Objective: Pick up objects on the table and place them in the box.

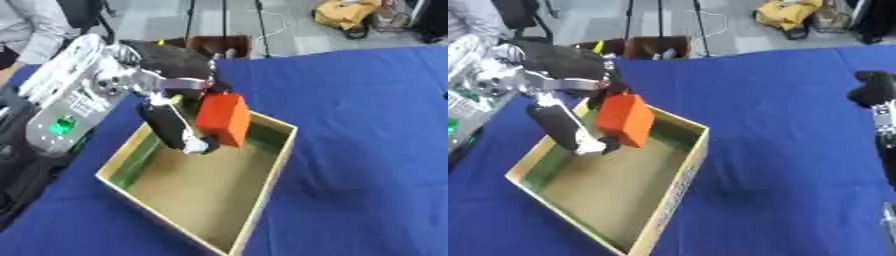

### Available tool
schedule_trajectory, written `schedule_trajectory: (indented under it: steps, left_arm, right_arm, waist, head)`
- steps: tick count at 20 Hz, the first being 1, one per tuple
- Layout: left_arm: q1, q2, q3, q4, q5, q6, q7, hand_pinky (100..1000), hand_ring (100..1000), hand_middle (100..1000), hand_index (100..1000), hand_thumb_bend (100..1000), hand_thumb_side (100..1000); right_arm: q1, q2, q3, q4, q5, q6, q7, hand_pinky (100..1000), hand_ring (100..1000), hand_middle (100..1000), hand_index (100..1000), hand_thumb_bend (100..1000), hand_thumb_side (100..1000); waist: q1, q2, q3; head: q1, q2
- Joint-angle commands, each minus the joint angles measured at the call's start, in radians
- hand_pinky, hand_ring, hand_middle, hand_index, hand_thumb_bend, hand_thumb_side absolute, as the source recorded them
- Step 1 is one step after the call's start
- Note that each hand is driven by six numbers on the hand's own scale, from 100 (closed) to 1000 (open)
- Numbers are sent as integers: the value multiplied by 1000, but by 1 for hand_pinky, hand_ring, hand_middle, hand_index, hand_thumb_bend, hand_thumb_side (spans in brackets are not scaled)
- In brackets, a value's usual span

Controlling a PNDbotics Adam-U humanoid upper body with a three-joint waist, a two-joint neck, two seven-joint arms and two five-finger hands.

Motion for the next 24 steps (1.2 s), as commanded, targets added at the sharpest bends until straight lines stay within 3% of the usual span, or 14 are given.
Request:
schedule_trajectory:
  steps: [1,14,18,21,24]
  left_arm:
    - [-27,-1,-23,32,-45,-35,1,338,466,451,433,100,469]
    - [-39,-61,-71,156,-160,-130,1,392,507,483,459,100,468]
    - [-33,-72,-76,173,-196,-152,1,505,619,656,507,100,411]
    - [-29,-75,-79,176,-216,-173,1,583,727,778,605,100,379]
    - [-27,-76,-76,176,-232,-195,1,632,787,841,665,100,383]
  right_arm:
    - [-8,-9,0,-18,-4,-3,4,711,650,534,746,519,1000]
    - [-8,-6,1,-19,-4,-2,5,711,649,533,743,510,1000]
    - [-8,-6,0,-19,-4,0,2,711,648,532,741,515,1000]
    - [-8,-6,0,-19,-3,1,2,712,648,532,741,515,1000]
    - [-7,-6,1,-20,-3,1,2,712,648,532,741,516,1000]
  waist:
    - [-2,-27,-1]
    - [1,-22,-6]
    - [2,-20,-7]
    - [4,-20,-8]
    - [4,-19,-7]
  head:
    - [4,4]
    - [10,-1]
    - [9,-4]
    - [9,-3]
    - [10,-1]
